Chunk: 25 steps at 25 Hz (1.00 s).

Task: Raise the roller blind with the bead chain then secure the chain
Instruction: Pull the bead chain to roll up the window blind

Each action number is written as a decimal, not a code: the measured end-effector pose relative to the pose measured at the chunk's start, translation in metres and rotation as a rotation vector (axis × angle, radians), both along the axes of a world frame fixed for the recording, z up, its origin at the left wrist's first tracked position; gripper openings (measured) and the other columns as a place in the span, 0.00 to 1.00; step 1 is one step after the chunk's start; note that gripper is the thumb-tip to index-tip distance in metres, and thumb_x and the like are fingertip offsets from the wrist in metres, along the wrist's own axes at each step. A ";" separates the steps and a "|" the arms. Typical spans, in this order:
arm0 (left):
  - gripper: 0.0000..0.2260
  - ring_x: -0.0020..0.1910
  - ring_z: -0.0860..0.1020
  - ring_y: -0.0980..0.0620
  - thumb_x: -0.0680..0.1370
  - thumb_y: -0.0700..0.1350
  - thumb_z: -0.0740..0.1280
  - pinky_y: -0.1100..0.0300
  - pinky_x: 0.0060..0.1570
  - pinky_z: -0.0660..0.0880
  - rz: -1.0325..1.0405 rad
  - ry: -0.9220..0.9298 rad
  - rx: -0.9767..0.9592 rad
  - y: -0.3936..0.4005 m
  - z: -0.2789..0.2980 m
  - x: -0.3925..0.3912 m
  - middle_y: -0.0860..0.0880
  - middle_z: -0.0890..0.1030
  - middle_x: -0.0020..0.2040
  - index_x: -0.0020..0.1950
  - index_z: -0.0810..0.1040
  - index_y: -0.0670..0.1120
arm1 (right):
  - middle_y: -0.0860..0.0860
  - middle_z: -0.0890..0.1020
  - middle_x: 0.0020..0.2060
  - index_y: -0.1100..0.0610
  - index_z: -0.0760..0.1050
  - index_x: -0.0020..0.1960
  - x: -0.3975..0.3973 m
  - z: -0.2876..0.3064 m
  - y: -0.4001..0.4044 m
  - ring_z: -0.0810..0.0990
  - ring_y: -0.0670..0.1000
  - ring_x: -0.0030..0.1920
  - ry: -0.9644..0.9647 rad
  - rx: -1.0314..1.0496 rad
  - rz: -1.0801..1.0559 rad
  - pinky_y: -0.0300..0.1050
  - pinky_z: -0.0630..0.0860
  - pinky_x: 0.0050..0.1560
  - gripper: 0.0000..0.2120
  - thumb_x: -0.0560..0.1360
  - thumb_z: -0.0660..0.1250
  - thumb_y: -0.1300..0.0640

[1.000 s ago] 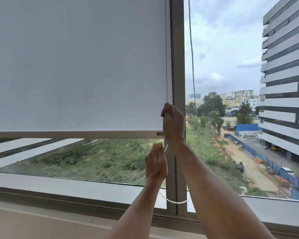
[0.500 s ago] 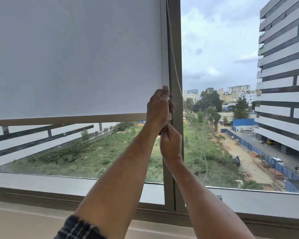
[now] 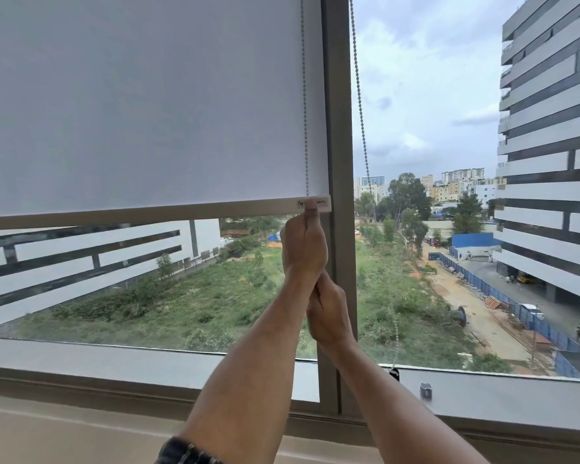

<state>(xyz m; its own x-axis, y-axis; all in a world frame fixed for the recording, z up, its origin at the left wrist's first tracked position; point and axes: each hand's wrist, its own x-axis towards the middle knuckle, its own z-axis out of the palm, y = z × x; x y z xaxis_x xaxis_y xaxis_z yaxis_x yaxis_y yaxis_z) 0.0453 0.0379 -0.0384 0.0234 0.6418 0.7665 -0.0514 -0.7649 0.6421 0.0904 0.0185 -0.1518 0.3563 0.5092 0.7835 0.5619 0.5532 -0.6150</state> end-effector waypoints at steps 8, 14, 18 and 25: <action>0.24 0.27 0.78 0.65 0.83 0.62 0.52 0.72 0.25 0.67 0.022 -0.055 0.039 0.000 -0.001 -0.014 0.67 0.78 0.26 0.31 0.78 0.66 | 0.51 0.87 0.43 0.58 0.80 0.59 -0.001 0.133 -0.013 0.86 0.48 0.44 0.256 0.189 0.133 0.50 0.82 0.51 0.13 0.87 0.58 0.56; 0.28 0.20 0.58 0.56 0.83 0.62 0.51 0.57 0.27 0.54 0.068 0.022 -0.061 -0.007 -0.052 -0.002 0.53 0.63 0.20 0.27 0.65 0.49 | 0.54 0.83 0.37 0.59 0.78 0.56 -0.018 0.203 -0.012 0.81 0.51 0.33 0.326 0.160 0.370 0.44 0.75 0.33 0.17 0.88 0.54 0.50; 0.28 0.21 0.60 0.54 0.83 0.59 0.52 0.58 0.27 0.54 0.054 0.096 -0.116 -0.009 -0.105 0.000 0.55 0.63 0.21 0.27 0.61 0.47 | 0.45 0.79 0.38 0.55 0.80 0.47 -0.025 0.201 -0.003 0.76 0.41 0.36 0.389 0.148 0.116 0.42 0.70 0.40 0.17 0.87 0.56 0.52; 0.23 0.23 0.62 0.57 0.84 0.42 0.60 0.55 0.28 0.56 0.076 0.326 -0.148 0.011 -0.148 -0.009 0.51 0.69 0.24 0.28 0.64 0.46 | 0.41 0.75 0.27 0.53 0.72 0.36 -0.028 0.137 0.013 0.70 0.38 0.28 0.247 0.191 0.028 0.33 0.65 0.31 0.18 0.83 0.61 0.61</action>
<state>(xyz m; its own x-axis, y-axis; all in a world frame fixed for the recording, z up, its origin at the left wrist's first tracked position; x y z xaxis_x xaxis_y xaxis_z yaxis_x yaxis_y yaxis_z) 0.0366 0.0490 -0.1862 0.1995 0.7547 0.6250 0.2278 -0.6560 0.7195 0.0627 0.0319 -0.0150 0.5355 0.3734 0.7575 0.3912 0.6852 -0.6144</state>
